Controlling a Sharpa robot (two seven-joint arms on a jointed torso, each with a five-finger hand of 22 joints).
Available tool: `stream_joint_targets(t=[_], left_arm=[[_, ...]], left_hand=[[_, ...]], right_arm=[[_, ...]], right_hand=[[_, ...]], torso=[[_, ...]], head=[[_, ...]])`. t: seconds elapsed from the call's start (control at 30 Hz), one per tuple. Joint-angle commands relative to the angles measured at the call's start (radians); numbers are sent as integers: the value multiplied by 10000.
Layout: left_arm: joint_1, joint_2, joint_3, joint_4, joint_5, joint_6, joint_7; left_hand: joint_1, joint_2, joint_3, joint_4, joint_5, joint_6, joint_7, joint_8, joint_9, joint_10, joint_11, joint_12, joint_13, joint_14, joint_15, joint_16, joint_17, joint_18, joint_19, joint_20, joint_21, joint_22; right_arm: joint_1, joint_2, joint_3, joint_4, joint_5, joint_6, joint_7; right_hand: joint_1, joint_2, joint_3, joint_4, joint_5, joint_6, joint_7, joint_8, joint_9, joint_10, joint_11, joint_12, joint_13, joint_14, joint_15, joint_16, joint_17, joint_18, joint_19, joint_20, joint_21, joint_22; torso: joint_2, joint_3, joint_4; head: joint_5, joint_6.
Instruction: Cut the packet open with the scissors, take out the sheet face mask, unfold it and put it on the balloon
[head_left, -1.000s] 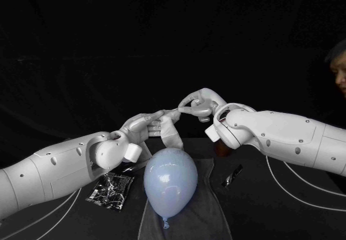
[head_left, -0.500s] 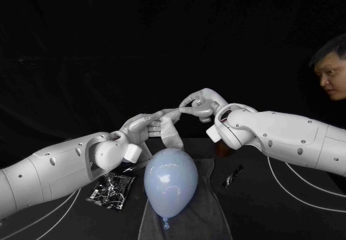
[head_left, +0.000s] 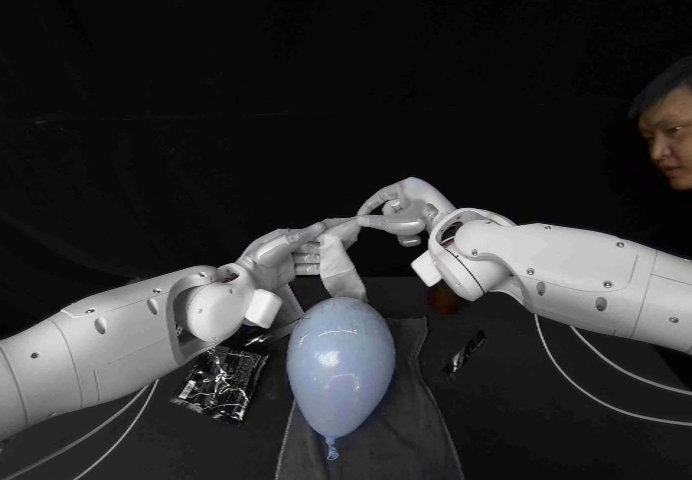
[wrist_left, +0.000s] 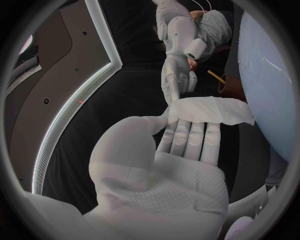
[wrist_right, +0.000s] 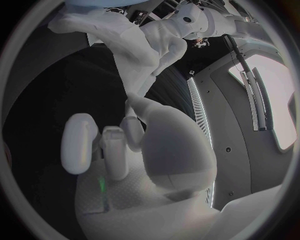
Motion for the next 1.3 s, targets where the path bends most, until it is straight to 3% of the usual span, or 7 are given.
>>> stream_joint_targets(t=[0.03, 1.3], left_arm=[[9, 2, 9, 37, -29, 60, 130], [9, -19, 9, 52, -44, 8, 131]], left_hand=[[-43, -34, -14, 34, 35, -17, -14, 60, 12, 82, 20, -14, 8, -14, -27, 15, 10, 159, 37, -28, 14, 2], [-43, -36, 6, 15, 34, -19, -26, 62, 14, 84, 12, -16, 8, -17, -28, 11, 11, 158, 39, -28, 11, 0]], right_arm=[[2, -7, 5, 10, 36, -7, 111], [-28, 1, -2, 50, 169, 6, 230]], right_hand=[[-25, 72, 65, 0, 63, 41, -4, 34, 17, 202, -103, 33, 321, 929, -71, 35, 2179, -10, 117, -22, 34, 1854], [-52, 64, 101, -19, 62, 13, 1, 58, 28, 178, -100, -16, 285, 926, -71, 28, 2167, -5, 109, -25, 3, 1846]], torso=[[-3, -8, 3], [-5, -8, 6]], head=[[2, -9], [8, -14]])
